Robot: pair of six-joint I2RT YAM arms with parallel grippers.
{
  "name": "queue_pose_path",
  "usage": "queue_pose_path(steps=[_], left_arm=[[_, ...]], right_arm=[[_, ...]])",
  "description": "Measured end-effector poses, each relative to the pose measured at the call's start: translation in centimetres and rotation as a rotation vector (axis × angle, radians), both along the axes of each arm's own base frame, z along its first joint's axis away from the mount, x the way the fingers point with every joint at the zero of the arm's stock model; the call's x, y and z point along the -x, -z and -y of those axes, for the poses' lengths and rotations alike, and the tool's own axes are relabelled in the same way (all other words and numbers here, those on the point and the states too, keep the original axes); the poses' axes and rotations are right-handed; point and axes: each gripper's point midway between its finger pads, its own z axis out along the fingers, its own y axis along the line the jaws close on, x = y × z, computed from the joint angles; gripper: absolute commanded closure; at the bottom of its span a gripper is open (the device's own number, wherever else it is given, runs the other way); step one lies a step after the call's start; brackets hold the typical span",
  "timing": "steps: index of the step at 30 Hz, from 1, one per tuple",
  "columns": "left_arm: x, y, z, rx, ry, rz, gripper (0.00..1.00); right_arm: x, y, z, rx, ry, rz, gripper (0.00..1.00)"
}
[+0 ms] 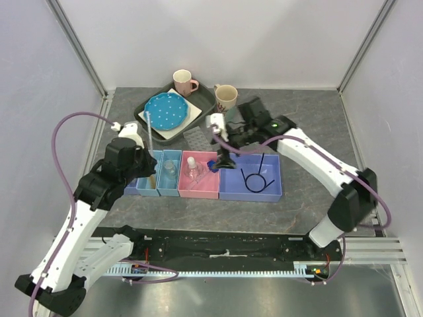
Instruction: Organize the chemistry lab equipment
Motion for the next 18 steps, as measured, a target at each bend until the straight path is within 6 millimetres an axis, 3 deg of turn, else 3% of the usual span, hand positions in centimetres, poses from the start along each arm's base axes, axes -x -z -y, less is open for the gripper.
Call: queue_pose_path(steps=[9,13,18], left_arm=[[3.4,0.6,-6.7,-0.129,-0.251,-0.013,0.98],[4.8,0.9,-8.4,-0.151,-0.322,-0.038,0.98],[5.7,1.0,-8.7,-0.126,-0.359,-0.056,0.98]], right_arm=[[0.6,4.7,-12.6,0.132,-0.148,0.140,0.02],[-0.5,6.4,-15.9,0.156,-0.106,0.169,0.02],[-2.3,8.4,-18.6,0.186,-0.023,0.188,0.06]])
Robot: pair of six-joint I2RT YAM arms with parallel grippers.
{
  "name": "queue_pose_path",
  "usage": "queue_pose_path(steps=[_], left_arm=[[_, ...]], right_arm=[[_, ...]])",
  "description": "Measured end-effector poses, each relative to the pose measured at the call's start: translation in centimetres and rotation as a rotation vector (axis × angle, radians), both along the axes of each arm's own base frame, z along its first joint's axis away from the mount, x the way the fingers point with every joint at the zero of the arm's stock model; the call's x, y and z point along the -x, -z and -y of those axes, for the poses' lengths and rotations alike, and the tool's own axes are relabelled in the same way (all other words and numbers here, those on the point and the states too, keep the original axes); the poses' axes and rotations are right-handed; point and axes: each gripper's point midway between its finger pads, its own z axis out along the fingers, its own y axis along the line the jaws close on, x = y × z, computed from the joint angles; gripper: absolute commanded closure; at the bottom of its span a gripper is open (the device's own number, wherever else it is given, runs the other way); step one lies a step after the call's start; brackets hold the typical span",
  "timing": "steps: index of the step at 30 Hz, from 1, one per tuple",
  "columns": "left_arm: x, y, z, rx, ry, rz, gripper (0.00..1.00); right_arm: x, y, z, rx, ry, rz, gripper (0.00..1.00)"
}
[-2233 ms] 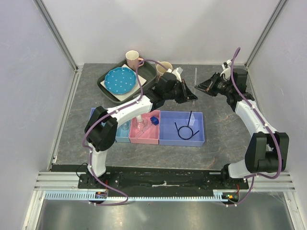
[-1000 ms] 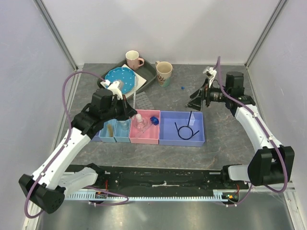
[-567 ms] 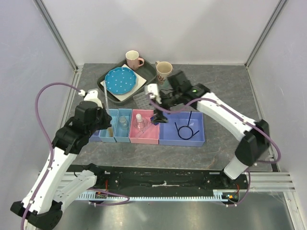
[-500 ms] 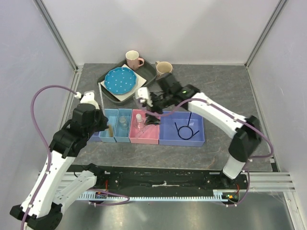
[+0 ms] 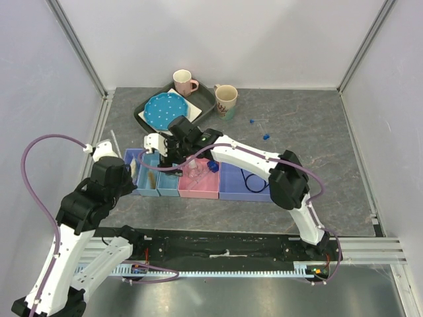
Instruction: Organize the chemistry lab equipment
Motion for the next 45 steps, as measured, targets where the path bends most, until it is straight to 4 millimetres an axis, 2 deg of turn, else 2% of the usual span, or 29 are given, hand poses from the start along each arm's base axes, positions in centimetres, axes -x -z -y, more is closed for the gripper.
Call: queue_pose_path(steps=[7,10,16,17,19,20,21,23,26,29,37,41,45], left_arm=[[0.9,0.7,0.4,0.072,-0.021,-0.003,0.98],[1.2,1.5,0.6,0.095,-0.028,-0.020,0.98],[1.7,2.3,0.8,0.150,-0.067,-0.022,0.98],[1.8,2.3,0.8,0.160,-0.074,-0.017,0.98],[2.0,2.4,0.7,0.178,-0.085,-0.009,0.98],[2.2,2.5,0.7,0.185,-0.090,-0.008,0.98],[2.3,2.6,0.7,0.190,-0.094,-0.007,0.98],[2.5,2.7,0.6,0.197,-0.100,-0.004,0.98],[2.5,2.8,0.6,0.202,-0.102,-0.003,0.98],[2.5,2.9,0.7,0.204,-0.103,-0.008,0.98],[2.6,3.3,0.8,0.207,-0.096,-0.020,0.98],[2.7,3.5,1.1,0.213,-0.088,-0.029,0.98],[2.6,3.4,1.2,0.219,-0.082,-0.027,0.98]], right_arm=[[-1.7,4.4,-0.4,0.070,0.089,-0.025,0.10],[-2.0,6.1,-0.3,0.101,0.110,-0.034,0.16],[-2.5,8.1,-0.8,0.129,0.130,-0.039,0.27],[-2.6,8.2,-0.9,0.129,0.131,-0.038,0.35],[-2.7,8.7,-1.2,0.131,0.133,-0.041,0.43],[-2.7,8.9,-1.3,0.134,0.131,-0.038,0.53],[-2.8,9.0,-1.3,0.136,0.135,-0.038,0.58],[-2.9,9.0,-1.4,0.136,0.136,-0.036,0.68],[-2.8,9.0,-1.3,0.140,0.133,-0.036,0.75],[-2.8,9.0,-1.3,0.143,0.132,-0.038,0.80],[-2.6,8.5,-1.2,0.145,0.130,-0.042,0.83],[-2.3,6.4,-1.3,0.116,0.125,-0.039,0.83],[-2.0,2.2,-1.4,0.048,0.117,-0.017,0.84]])
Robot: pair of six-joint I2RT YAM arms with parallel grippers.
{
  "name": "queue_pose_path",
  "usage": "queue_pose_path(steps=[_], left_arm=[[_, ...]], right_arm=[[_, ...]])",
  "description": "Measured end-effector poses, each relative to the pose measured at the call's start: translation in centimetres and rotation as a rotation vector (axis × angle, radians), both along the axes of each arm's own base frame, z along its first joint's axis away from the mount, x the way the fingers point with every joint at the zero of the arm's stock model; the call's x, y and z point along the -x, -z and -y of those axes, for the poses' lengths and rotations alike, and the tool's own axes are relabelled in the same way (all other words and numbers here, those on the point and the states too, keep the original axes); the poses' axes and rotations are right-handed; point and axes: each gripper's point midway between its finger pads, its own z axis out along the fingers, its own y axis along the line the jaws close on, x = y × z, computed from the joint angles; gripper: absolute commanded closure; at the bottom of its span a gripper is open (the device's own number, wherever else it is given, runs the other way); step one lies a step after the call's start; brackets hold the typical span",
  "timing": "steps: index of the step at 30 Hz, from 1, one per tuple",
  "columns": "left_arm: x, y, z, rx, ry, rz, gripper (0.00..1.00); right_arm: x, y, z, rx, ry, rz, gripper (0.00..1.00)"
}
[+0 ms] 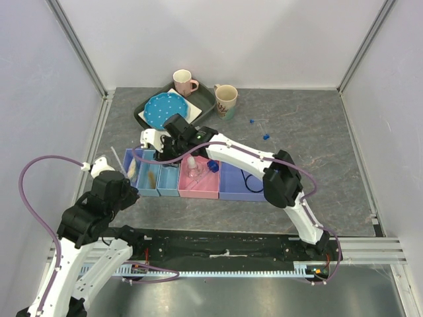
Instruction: Organize the chemistry lab equipment
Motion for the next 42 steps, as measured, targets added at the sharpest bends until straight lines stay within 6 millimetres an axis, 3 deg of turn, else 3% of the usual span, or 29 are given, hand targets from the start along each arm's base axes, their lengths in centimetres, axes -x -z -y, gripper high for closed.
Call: queue_pose_path(steps=[6,9,15,18,22,30,35,42], left_arm=[[-0.1,-0.4,0.4,0.023,0.014,0.024,0.98],[-0.4,-0.6,0.9,0.039,0.032,0.040,0.98],[-0.9,-0.8,1.7,0.047,0.081,0.056,0.98],[-1.4,-1.1,2.2,0.047,0.112,0.073,0.98],[-2.0,-1.1,3.1,0.053,0.167,0.090,0.98],[-3.0,0.5,5.8,0.074,0.307,0.061,0.98],[-3.6,1.8,6.8,0.075,0.358,0.025,0.98],[-4.7,3.1,8.3,0.074,0.429,-0.008,0.98]], right_arm=[[1.0,-6.1,0.6,-0.089,-0.016,0.041,0.84],[2.4,-8.4,2.2,-0.107,-0.033,0.044,0.85],[5.2,-10.3,6.0,-0.079,-0.067,0.042,0.85],[6.3,-9.4,8.1,-0.035,-0.074,0.030,0.85],[6.9,-6.5,10.4,0.043,-0.059,-0.011,0.85],[5.5,0.0,14.9,0.182,0.043,-0.092,0.85],[5.0,1.5,15.9,0.193,0.079,-0.108,0.84],[4.7,2.7,15.6,0.174,0.096,-0.110,0.80]])
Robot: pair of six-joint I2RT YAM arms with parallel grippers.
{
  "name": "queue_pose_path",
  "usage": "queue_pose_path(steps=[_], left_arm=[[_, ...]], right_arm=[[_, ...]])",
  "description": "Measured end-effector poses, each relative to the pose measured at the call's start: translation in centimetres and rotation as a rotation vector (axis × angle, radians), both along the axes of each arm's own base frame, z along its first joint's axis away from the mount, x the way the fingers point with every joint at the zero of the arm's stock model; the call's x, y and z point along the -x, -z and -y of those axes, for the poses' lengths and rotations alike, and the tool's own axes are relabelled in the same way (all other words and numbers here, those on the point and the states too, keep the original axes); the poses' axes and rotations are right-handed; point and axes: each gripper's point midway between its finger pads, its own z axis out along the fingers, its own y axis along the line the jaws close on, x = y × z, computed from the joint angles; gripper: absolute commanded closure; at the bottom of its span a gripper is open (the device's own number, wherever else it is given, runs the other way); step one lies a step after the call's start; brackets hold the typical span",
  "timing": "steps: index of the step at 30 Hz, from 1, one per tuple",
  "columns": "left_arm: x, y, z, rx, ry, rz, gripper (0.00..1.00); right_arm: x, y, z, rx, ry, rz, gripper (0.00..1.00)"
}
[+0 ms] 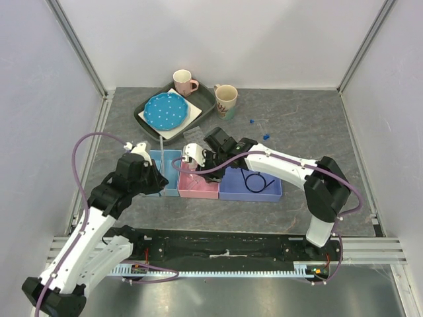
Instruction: Organize the chemistry lab equipment
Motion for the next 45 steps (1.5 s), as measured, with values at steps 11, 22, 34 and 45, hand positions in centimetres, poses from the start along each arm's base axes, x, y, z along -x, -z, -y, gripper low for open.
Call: queue_pose_path(steps=[11,22,34,45], left_arm=[[-0.6,4.1,1.4,-0.039,0.078,-0.132,0.98],[0.7,7.4,1.3,-0.080,0.078,-0.319,0.98],[0.9,9.0,0.5,-0.125,0.043,-0.443,0.98],[-1.6,8.4,1.0,-0.137,0.056,-0.481,0.87]], right_arm=[[0.1,2.2,0.3,0.010,0.019,-0.022,0.70],[0.1,3.2,0.4,0.020,0.023,-0.042,0.53],[-0.2,1.7,0.5,-0.012,0.028,-0.023,0.25],[-0.2,-3.3,0.8,-0.107,0.026,0.042,0.21]])
